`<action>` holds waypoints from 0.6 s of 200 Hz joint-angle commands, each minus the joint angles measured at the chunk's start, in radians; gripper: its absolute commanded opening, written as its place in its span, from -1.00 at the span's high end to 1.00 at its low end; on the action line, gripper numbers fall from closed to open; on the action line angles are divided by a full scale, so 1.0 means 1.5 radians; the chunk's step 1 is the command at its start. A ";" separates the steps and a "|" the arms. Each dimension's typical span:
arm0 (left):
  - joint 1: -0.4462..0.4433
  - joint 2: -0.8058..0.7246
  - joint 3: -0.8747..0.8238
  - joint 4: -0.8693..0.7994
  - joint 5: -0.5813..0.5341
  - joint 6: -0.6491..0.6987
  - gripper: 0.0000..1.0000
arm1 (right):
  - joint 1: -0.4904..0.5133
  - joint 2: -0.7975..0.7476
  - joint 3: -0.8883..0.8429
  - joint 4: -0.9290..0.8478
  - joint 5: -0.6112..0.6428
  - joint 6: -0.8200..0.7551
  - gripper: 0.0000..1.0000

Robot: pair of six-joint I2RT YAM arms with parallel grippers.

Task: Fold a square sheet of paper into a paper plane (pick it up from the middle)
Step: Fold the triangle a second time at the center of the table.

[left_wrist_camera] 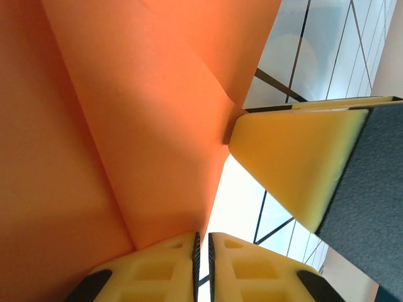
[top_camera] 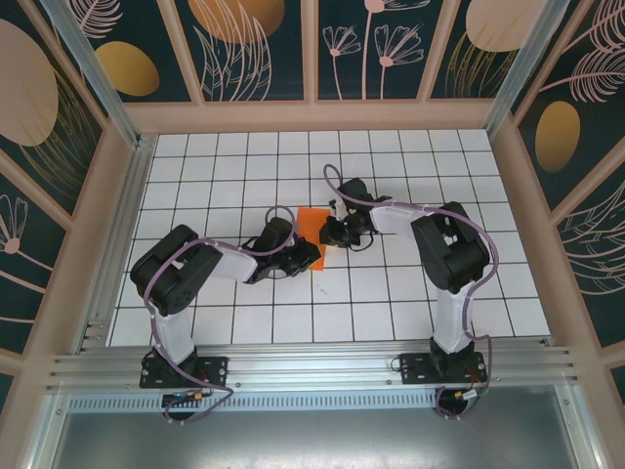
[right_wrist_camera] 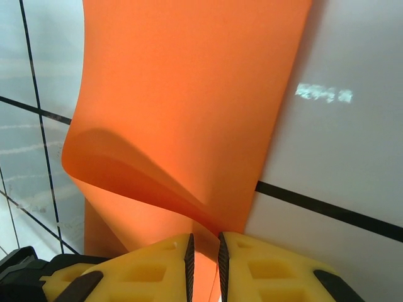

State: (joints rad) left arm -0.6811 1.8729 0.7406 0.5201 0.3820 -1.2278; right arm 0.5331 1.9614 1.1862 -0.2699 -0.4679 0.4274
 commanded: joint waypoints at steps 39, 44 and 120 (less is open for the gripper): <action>-0.002 0.001 -0.004 -0.023 -0.015 0.003 0.68 | -0.005 -0.027 0.018 -0.016 0.021 -0.013 0.57; -0.002 0.001 -0.004 -0.023 -0.015 0.002 0.68 | -0.005 -0.025 0.020 -0.017 0.022 -0.015 0.58; -0.002 -0.001 -0.002 -0.020 -0.009 0.004 0.66 | -0.004 0.003 0.042 -0.027 0.035 -0.023 0.53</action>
State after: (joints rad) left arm -0.6811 1.8729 0.7406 0.5205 0.3832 -1.2278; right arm 0.5301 1.9533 1.2114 -0.2874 -0.4339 0.4160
